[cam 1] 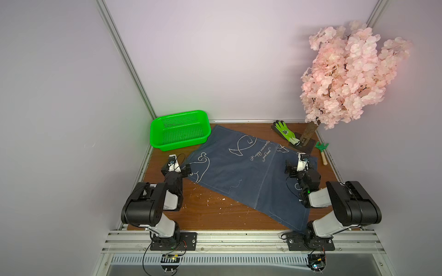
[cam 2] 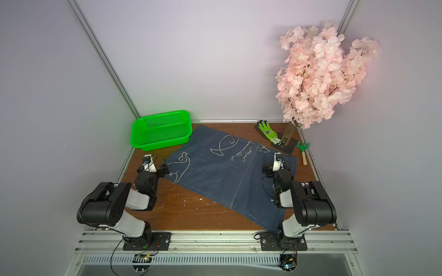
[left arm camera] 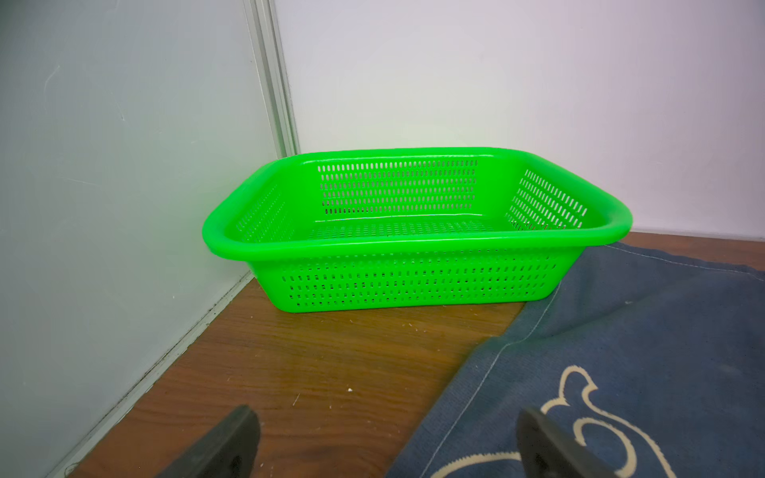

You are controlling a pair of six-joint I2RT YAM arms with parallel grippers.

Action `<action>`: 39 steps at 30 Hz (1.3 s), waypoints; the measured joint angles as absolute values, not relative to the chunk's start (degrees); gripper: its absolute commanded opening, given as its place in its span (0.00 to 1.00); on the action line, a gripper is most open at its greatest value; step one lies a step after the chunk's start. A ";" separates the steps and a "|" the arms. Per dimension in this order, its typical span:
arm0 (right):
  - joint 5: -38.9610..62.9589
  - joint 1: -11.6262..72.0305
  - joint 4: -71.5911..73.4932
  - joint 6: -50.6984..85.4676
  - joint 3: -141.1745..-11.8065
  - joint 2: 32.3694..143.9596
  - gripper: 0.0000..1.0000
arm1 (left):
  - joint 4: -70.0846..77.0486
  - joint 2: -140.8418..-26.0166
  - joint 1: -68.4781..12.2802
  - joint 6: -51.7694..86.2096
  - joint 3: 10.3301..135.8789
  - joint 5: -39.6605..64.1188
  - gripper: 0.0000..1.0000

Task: Roll up the pillowcase
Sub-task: Adjust the pillowcase at the center of the board.

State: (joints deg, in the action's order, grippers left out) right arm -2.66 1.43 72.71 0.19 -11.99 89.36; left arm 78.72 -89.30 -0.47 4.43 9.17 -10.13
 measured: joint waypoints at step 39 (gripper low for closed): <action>4.58 6.57 20.84 11.88 -32.01 67.29 0.99 | 23.00 -86.50 -10.96 11.31 50.54 13.23 1.00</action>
